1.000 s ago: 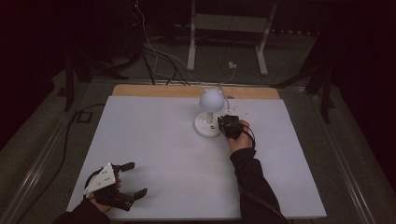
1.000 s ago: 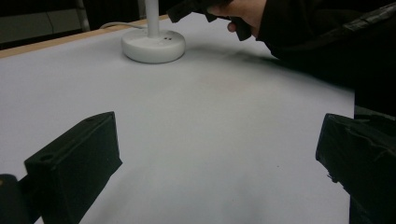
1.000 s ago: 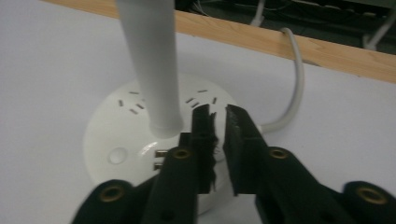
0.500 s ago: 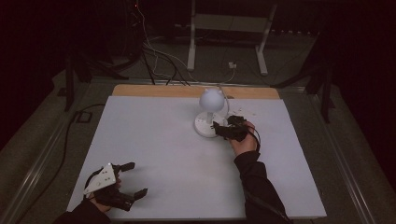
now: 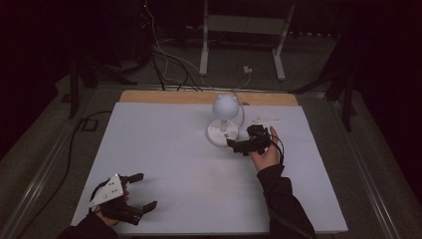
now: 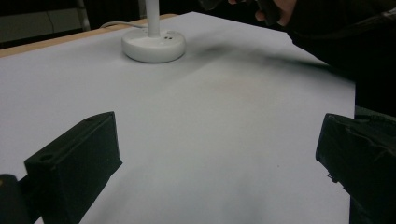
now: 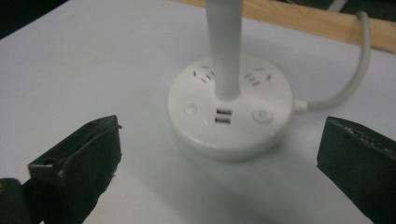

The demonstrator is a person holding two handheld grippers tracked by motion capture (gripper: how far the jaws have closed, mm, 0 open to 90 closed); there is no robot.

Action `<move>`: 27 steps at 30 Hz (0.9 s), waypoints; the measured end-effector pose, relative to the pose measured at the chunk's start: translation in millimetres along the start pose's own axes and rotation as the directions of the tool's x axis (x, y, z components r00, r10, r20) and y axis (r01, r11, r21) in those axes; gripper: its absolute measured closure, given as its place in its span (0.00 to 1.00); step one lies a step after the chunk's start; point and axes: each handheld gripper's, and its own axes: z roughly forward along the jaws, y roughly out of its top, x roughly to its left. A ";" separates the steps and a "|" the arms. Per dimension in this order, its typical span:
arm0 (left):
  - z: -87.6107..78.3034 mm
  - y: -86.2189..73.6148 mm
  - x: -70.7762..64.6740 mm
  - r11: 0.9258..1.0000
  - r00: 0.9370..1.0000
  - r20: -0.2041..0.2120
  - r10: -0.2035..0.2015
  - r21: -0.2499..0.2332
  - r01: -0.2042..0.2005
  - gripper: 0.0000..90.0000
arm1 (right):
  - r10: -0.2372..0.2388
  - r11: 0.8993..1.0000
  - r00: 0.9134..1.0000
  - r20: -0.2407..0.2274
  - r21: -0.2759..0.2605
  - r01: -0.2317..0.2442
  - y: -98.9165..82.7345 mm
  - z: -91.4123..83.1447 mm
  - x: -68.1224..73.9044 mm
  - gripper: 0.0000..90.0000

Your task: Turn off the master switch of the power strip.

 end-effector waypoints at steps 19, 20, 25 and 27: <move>-0.8 0.0 -0.6 1.000 1.000 0.002 -0.002 -0.001 0.002 0.00 | -0.034 0.998 0.999 -0.006 -0.053 0.034 -32.3 -57.7 4.9 0.00; -0.8 -0.1 -0.5 1.000 1.000 0.001 -0.003 0.000 0.003 0.00 | -0.037 0.998 0.999 -0.010 -0.048 0.037 -35.2 -60.0 5.1 0.00; -0.5 -0.1 -0.6 1.000 1.000 0.002 -0.001 0.000 0.001 0.00 | -0.050 0.998 0.999 -0.004 -0.039 0.050 -49.8 -71.0 5.7 0.00; -0.5 -0.1 -0.7 1.000 1.000 0.003 -0.001 0.000 0.001 0.00 | -0.057 0.998 0.998 -0.006 -0.040 0.057 -55.6 -75.9 6.2 0.00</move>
